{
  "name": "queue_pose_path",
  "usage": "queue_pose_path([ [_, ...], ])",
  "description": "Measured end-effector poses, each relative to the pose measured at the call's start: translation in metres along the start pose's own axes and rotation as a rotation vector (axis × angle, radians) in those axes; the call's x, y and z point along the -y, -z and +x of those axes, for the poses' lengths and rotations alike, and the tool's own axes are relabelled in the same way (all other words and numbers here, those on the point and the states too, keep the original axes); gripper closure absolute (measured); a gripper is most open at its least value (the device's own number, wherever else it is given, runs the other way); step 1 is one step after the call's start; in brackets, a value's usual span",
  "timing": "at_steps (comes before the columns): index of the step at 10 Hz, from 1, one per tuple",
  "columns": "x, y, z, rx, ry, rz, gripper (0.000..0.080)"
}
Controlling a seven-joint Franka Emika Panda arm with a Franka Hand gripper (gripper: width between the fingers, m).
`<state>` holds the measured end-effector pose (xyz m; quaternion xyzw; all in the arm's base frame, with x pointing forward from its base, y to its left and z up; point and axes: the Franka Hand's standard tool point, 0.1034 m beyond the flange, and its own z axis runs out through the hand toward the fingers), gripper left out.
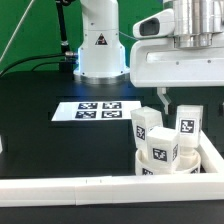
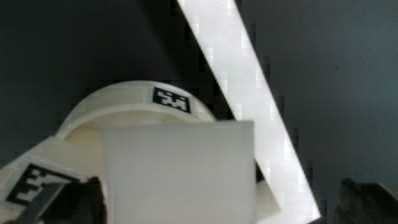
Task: Assemble stool
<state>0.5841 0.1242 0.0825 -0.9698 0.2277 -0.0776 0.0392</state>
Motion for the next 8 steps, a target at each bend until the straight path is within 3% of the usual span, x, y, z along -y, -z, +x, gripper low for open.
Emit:
queue_pose_path([
  [3,-0.0009,-0.0014,-0.0003,0.001,0.000,-0.002,0.0159],
  [4,-0.0011,-0.0015,-0.0002,0.001,0.000,-0.002,0.0362],
  [5,-0.0013,-0.0016,-0.0002,0.001,-0.001,-0.003,0.0464],
  [8,-0.0014,-0.0018,-0.0002,0.002,-0.029,-0.003,0.0464],
])
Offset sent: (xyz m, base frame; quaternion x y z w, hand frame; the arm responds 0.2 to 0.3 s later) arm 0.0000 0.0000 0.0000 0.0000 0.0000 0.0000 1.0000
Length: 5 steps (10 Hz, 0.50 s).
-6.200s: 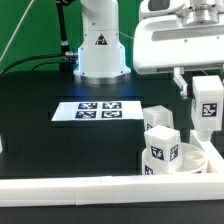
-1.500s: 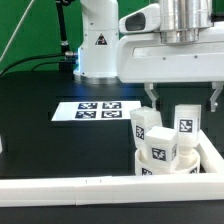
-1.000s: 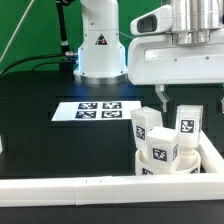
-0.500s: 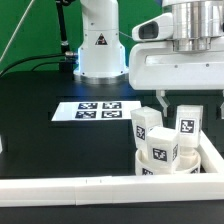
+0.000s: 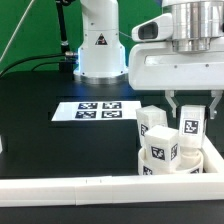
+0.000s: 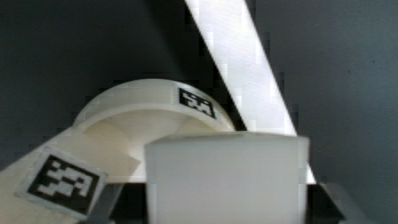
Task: Assemble stool
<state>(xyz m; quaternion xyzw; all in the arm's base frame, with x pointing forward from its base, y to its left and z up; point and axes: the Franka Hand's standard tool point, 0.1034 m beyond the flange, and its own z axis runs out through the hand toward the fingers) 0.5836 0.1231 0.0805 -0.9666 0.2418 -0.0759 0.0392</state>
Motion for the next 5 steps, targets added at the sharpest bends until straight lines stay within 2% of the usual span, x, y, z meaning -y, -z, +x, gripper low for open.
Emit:
queue_pose_path([
  [1,0.000,0.000,0.000,0.000,-0.017,-0.001,0.0464],
  [3,0.005,-0.002,0.012,0.010,-0.289,0.002,0.0463],
  [4,0.004,-0.002,0.018,0.026,-0.414,0.010,0.0463],
  [5,0.002,0.000,0.028,0.041,-0.576,0.037,0.0463],
])
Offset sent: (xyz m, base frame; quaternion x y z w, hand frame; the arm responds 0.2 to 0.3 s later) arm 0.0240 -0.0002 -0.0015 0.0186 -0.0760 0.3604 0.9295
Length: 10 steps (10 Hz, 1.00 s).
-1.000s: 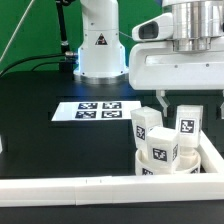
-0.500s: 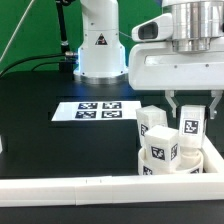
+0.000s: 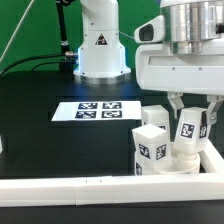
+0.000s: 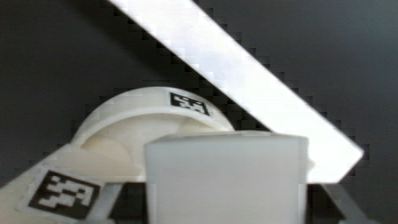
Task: Assemble stool
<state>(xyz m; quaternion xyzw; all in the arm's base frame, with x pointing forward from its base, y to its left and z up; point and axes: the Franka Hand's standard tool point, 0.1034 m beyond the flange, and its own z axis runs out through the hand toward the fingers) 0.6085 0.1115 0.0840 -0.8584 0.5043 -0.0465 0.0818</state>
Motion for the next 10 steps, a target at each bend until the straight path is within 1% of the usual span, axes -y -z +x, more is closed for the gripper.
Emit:
queue_pose_path([
  [1,0.003,0.002,0.011,0.018,-0.150,0.025,0.0463],
  [2,0.002,-0.001,0.014,0.017,-0.217,0.024,0.0463],
  [8,0.004,-0.001,0.013,0.022,-0.568,0.025,0.0463],
  [9,0.006,-0.001,0.018,0.040,-0.749,0.034,0.0463],
  [10,0.009,-0.002,0.024,0.047,-0.883,0.061,0.0463],
])
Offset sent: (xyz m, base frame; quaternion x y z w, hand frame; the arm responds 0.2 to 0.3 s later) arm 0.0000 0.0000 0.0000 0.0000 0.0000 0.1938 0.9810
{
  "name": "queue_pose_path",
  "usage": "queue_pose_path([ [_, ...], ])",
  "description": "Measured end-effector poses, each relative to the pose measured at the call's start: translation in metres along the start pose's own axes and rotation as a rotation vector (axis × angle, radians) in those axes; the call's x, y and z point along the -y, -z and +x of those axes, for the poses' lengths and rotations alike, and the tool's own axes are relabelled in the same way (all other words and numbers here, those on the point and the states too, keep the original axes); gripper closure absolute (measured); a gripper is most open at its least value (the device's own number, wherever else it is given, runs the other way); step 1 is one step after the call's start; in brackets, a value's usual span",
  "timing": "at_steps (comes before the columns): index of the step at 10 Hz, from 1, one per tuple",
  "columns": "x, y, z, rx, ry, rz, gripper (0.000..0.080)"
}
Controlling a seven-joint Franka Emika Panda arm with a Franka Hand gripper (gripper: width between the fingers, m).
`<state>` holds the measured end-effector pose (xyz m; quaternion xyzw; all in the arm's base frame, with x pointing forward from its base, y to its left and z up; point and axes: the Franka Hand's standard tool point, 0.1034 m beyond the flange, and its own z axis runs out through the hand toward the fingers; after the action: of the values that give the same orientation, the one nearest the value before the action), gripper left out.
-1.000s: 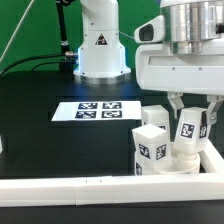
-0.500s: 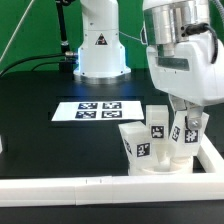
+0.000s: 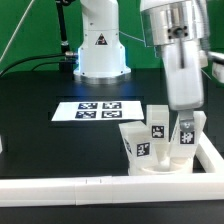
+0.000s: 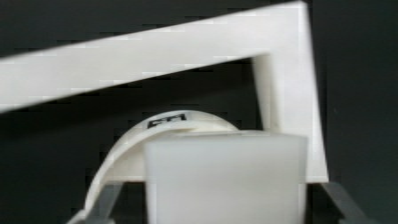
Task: Assemble stool
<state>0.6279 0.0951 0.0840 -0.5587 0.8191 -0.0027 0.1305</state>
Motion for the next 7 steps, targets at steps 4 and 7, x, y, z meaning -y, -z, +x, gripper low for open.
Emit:
queue_pose_path([
  [4,0.0017,-0.0041,0.0007,0.004,-0.187,0.019,0.0462],
  [7,0.0018,-0.0032,0.0003,0.005,-0.135,0.018,0.0175],
])
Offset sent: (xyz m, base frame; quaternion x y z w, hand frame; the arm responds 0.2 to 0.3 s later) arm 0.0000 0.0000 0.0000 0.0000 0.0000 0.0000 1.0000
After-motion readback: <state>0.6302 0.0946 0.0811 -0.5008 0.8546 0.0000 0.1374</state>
